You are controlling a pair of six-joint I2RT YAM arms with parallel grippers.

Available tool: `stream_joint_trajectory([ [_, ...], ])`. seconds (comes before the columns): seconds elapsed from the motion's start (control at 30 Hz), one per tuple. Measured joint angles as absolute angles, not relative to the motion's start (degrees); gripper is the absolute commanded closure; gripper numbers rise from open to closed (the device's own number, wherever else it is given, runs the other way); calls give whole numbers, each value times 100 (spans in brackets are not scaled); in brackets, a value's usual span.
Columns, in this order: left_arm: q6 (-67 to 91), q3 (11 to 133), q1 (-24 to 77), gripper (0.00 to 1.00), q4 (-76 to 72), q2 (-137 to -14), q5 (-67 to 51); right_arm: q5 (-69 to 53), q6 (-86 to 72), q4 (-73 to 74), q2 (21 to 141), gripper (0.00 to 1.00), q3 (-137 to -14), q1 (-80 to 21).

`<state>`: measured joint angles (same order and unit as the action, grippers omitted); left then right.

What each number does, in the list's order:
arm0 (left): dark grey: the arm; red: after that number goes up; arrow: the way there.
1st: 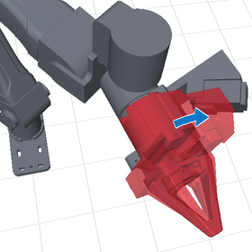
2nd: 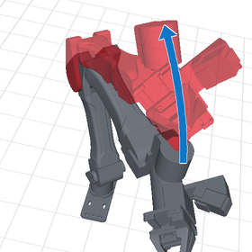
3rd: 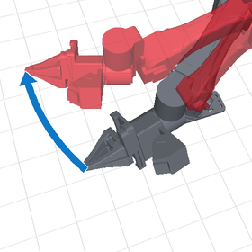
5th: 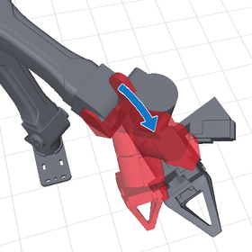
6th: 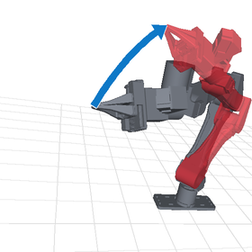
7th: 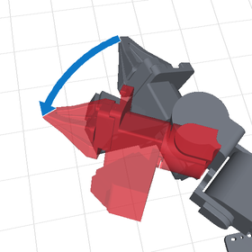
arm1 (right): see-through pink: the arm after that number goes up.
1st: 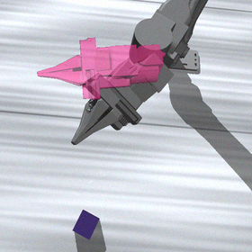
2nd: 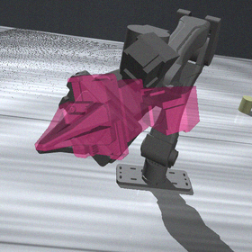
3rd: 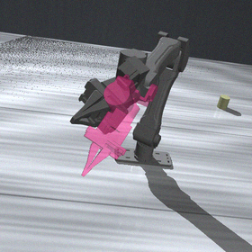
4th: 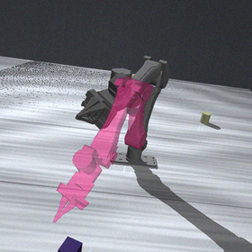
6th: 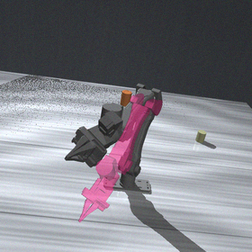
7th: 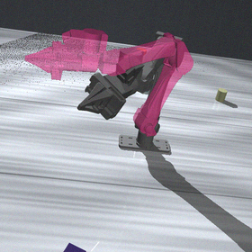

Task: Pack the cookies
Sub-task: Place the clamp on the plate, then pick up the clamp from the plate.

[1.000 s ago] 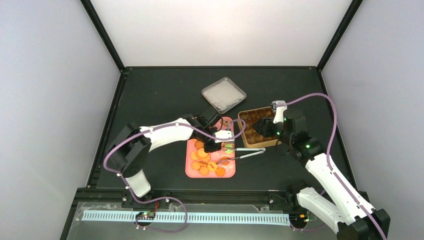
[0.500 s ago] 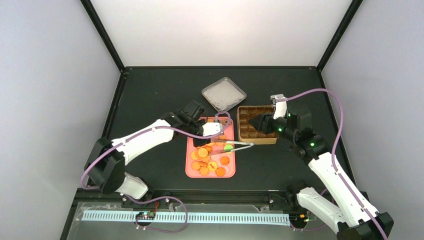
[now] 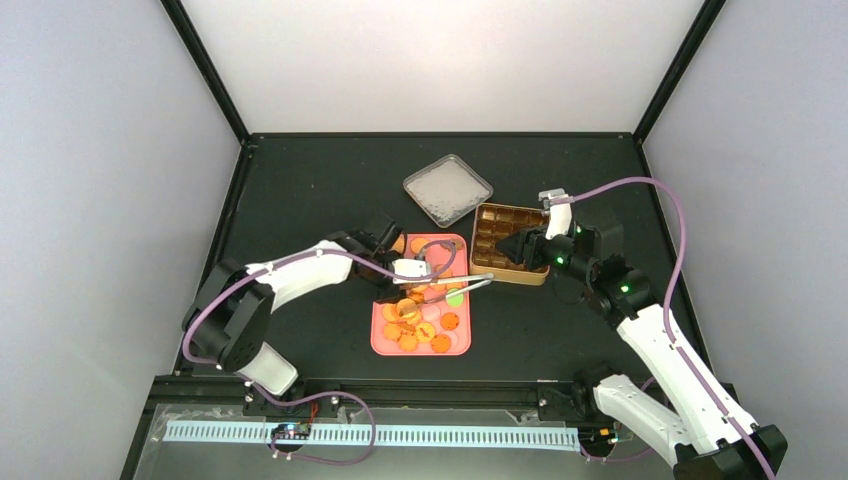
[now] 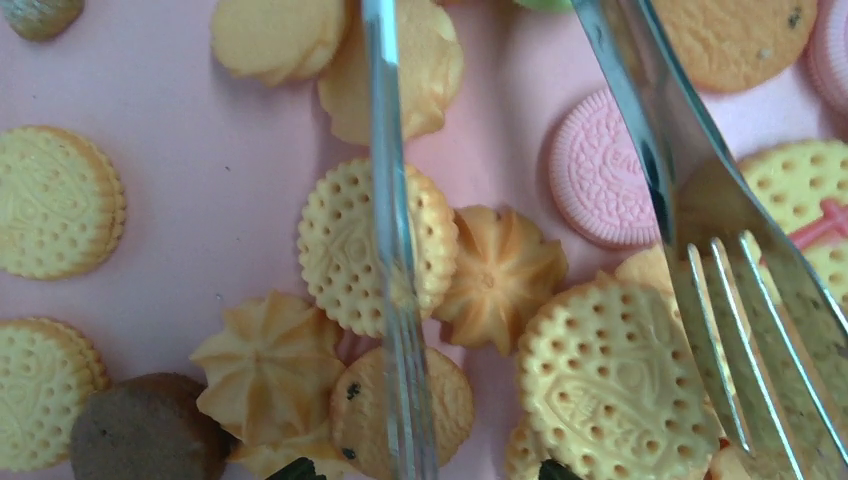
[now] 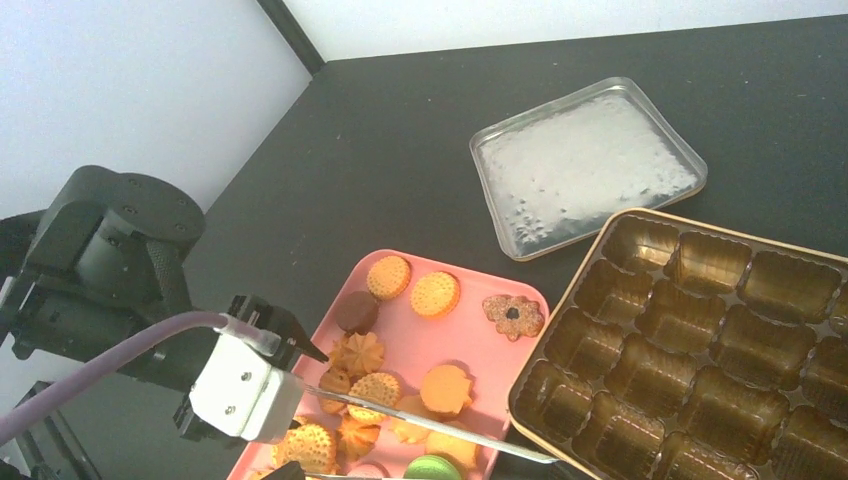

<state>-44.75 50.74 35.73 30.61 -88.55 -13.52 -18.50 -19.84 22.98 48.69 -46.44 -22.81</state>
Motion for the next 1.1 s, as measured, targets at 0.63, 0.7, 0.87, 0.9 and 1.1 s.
stream_joint_trajectory([
  [0.63,-4488,6893,3868,52,3682,-10165,-2062,-1911,-1984,2338,4923,37,-4659,-2281],
  [0.7,-4482,6893,3909,56,3688,-10278,-2060,-1918,-1984,2340,4923,39,-4661,-2281],
  [0.87,-4421,6893,3986,67,3647,-10363,-2058,-1949,-1992,2353,4934,42,-4694,-2281],
  [0.9,-4405,6897,4001,69,3638,-10363,-2058,-1953,-1992,2357,4934,43,-4696,-2281],
  [1.1,-4335,6919,4086,90,3551,-10433,-2056,-1968,-2003,2370,4932,46,-4720,-2281],
])
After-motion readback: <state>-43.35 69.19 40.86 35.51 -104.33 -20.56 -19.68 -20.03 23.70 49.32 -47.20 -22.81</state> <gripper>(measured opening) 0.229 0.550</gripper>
